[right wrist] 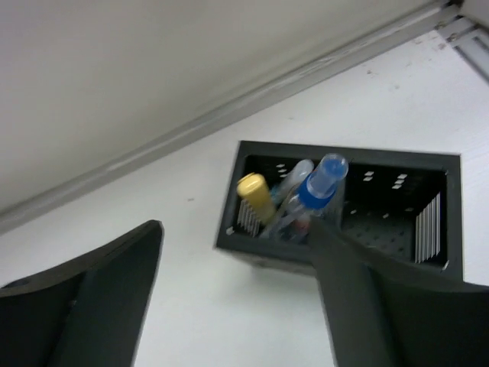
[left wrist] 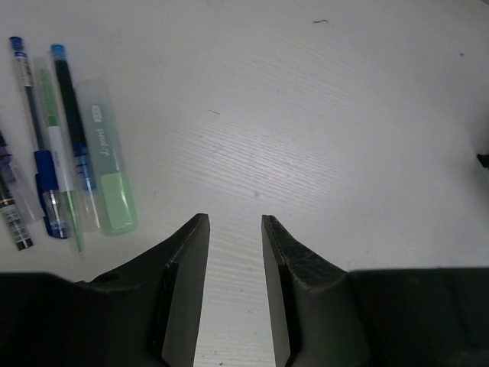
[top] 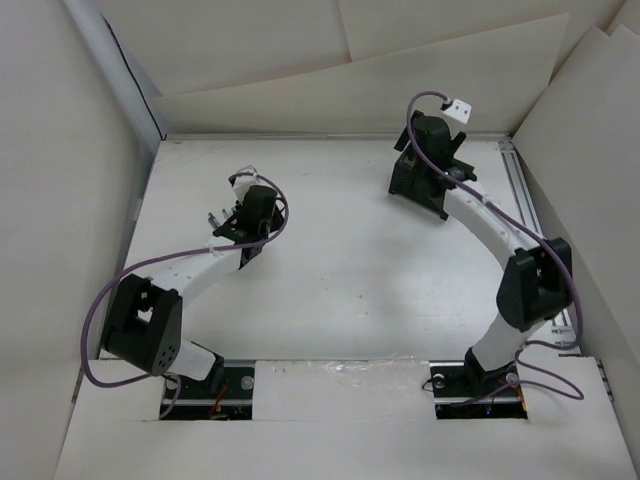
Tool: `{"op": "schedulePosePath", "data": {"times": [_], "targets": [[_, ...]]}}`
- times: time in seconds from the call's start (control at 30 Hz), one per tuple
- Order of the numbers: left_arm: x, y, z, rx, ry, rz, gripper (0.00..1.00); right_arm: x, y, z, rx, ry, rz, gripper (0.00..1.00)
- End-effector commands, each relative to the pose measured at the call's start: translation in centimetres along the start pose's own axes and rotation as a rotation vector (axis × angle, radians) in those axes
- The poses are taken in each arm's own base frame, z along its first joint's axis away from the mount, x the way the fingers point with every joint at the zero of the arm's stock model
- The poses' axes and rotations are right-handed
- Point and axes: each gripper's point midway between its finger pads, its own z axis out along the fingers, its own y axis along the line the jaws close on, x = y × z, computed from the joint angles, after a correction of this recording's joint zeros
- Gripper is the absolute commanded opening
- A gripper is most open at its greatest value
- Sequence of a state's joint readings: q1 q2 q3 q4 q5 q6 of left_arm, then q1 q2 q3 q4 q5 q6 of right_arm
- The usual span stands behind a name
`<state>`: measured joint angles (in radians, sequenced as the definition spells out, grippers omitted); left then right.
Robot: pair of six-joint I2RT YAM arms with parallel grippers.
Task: Sort the stationery into containers
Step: Place the stationery in the storage box, then pick up the pen from the center of the board.
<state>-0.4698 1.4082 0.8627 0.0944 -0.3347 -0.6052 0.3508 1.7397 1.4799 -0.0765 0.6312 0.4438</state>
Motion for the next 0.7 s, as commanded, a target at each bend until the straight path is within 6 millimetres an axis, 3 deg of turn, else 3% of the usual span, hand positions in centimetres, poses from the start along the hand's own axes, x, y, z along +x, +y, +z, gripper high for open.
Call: {"op": "schedulePosePath", "data": {"times": [0.0, 0.03, 0.07, 0.1, 0.13, 0.17, 0.27, 0.4, 0.57, 0.67], "targets": [[-0.5, 2.1, 0.4, -0.125, -0.008, -0.037, 0.29, -1.9, 1.6, -4.4, -0.100, -0.019, 0.098, 0.79], [-0.2, 2.4, 0.7, -0.142, -0.007, -0.041, 0.29, -0.9, 2.3, -5.3, -0.134, 0.006, 0.100, 0.70], [0.1, 2.9, 0.8, -0.166, 0.007, -0.029, 0.29, 0.5, 1.8, -6.1, -0.144, 0.035, 0.094, 0.51], [0.2, 3.1, 1.0, -0.184, 0.010, -0.035, 0.29, 1.4, 2.1, -6.6, -0.164, 0.058, 0.107, 0.14], [0.5, 3.6, 1.1, -0.209, 0.012, -0.025, 0.29, 2.3, 2.5, -7.3, -0.204, 0.089, 0.098, 0.04], [0.6, 3.9, 1.1, -0.224, 0.014, -0.031, 0.29, 3.3, 3.1, -8.1, -0.228, 0.112, 0.099, 0.00], [0.6, 4.0, 1.6, -0.249, 0.011, -0.047, 0.28, 5.6, 3.6, -10.3, -0.286, 0.166, 0.079, 0.00], [0.9, 4.7, 2.7, -0.272, 0.033, -0.051, 0.30, 6.8, 3.1, -12.4, -0.343, 0.212, 0.090, 0.00], [1.1, 6.0, 3.6, -0.289, 0.074, -0.077, 0.30, 7.8, 2.3, -13.1, -0.355, 0.236, 0.081, 0.11], [1.1, 5.6, 4.1, -0.279, 0.077, -0.080, 0.30, 7.8, 2.3, -13.2, -0.376, 0.241, 0.090, 0.18]]}}
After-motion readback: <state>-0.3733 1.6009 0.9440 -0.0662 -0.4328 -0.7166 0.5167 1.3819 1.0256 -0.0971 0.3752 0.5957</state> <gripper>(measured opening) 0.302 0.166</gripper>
